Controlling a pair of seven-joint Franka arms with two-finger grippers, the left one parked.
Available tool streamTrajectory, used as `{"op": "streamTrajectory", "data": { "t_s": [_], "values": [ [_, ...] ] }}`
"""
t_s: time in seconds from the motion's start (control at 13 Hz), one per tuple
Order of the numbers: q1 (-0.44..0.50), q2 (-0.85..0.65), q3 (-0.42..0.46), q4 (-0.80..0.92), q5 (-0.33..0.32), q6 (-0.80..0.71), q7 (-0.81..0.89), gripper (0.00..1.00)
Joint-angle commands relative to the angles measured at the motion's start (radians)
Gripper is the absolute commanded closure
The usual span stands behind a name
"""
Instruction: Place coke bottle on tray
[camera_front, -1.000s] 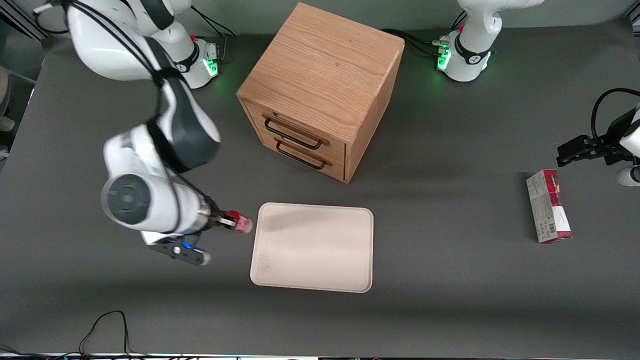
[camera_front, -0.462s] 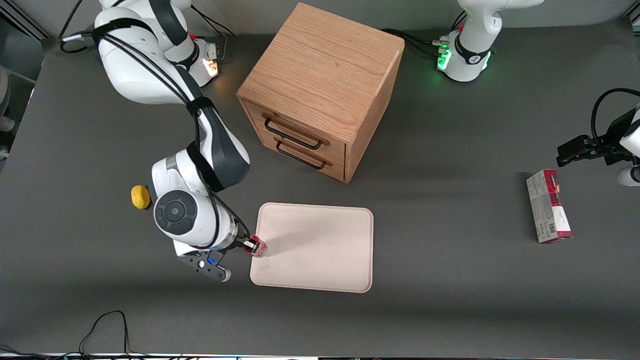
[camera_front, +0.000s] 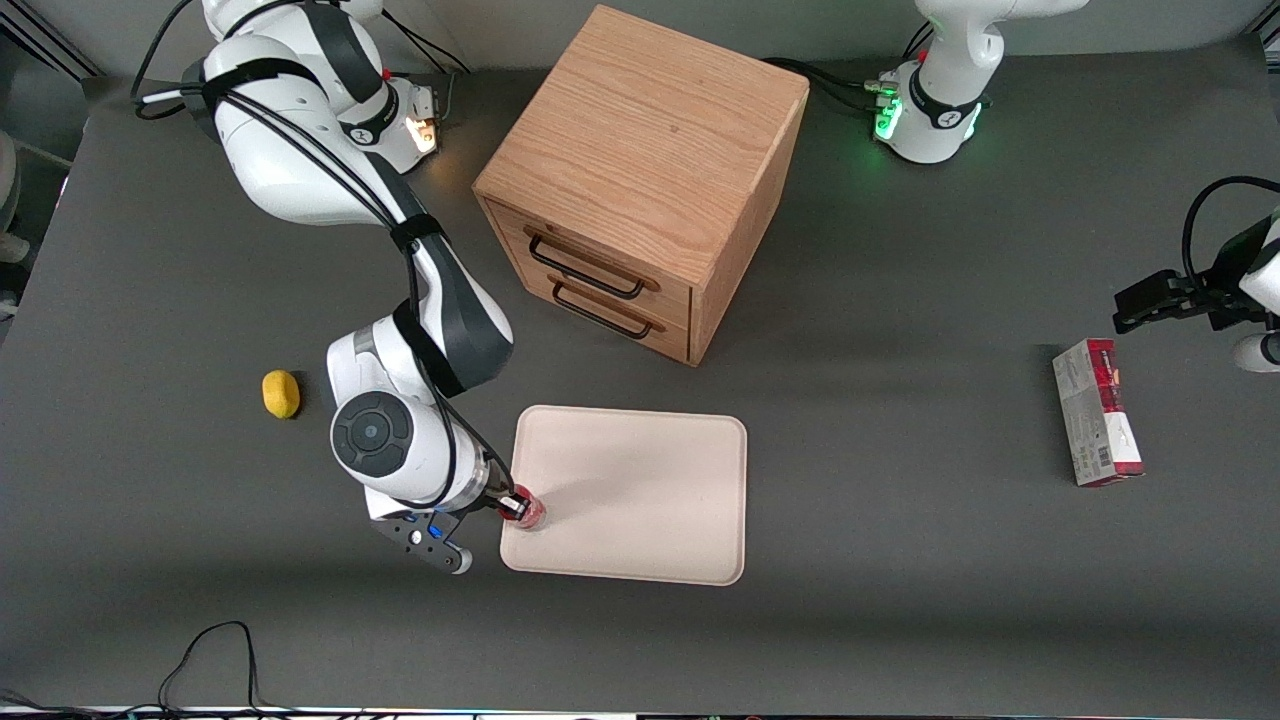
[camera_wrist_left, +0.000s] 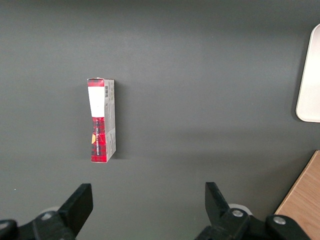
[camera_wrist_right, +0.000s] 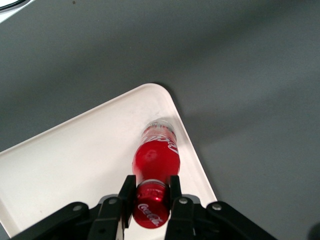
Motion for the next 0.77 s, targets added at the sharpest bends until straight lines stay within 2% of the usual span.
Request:
{"op": "streamTrajectory", "data": {
  "t_s": [0.0, 0.08, 0.15, 0.23, 0.69],
  "values": [
    [0.024, 0.023, -0.006, 0.048, -0.028, 0.003, 0.036, 1.00],
    [0.024, 0.023, -0.006, 0.048, -0.029, 0.003, 0.036, 0.94],
    [0.027, 0.023, -0.006, 0.046, -0.035, 0.003, 0.039, 0.39],
    [0.036, 0.024, -0.006, 0.046, -0.064, 0.005, 0.041, 0.02],
    [0.036, 0.018, -0.005, 0.045, -0.072, 0.003, 0.047, 0.00]
  ]
}}
